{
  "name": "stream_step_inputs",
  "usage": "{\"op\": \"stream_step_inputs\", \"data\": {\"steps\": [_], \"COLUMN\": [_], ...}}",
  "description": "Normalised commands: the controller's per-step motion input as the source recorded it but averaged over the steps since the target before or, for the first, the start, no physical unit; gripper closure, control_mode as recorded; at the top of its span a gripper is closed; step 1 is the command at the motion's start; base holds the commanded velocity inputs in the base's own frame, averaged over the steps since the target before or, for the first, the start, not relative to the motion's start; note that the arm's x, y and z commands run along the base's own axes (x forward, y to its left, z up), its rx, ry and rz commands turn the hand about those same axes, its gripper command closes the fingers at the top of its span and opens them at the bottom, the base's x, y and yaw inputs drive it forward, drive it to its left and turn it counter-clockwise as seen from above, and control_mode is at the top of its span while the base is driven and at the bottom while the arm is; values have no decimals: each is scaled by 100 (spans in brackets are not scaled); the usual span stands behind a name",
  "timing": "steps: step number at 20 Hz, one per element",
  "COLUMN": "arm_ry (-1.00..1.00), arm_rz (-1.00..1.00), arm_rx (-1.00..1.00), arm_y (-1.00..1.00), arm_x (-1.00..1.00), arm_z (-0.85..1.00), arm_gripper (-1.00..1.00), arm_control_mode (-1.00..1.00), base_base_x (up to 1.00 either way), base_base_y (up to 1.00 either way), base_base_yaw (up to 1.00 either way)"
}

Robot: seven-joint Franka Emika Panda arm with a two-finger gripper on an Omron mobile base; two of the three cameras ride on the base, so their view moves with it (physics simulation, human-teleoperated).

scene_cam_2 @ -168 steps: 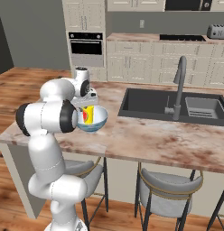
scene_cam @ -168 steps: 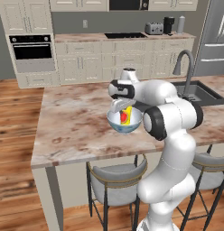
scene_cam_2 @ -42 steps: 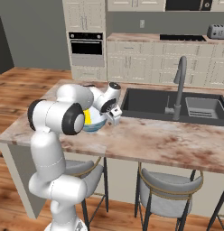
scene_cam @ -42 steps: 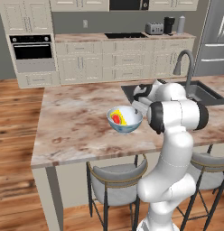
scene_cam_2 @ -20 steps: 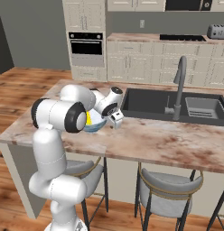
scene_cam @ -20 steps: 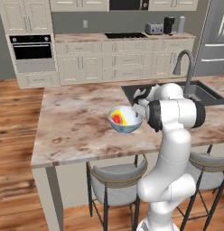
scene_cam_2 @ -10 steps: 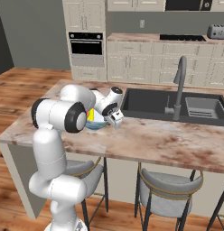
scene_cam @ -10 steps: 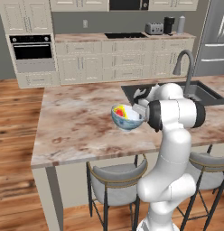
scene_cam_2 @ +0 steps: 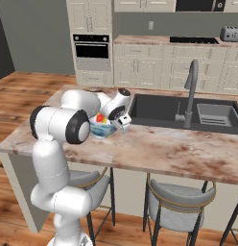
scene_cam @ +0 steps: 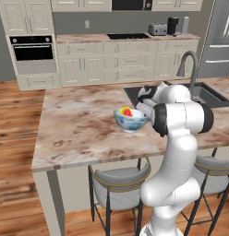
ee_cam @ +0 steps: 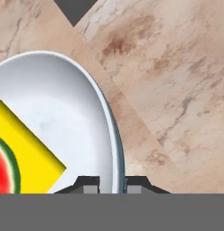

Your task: Place the cup inside the bowl on the dining table and move the bowl to any counter.

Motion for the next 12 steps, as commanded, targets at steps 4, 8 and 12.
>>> {"op": "stream_step_inputs", "data": {"steps": [4, 8, 12], "arm_ry": [0, 0, 0], "arm_rz": [0, 0, 0], "arm_rx": [0, 0, 0], "arm_y": [-8, -6, -5], "arm_x": [-18, -13, -4], "arm_z": [54, 50, 45], "arm_gripper": [100, 100, 100], "arm_control_mode": [-100, -100, -100], "base_base_x": [0, 0, 0], "base_base_y": [0, 0, 0], "base_base_yaw": [0, 0, 0]}}
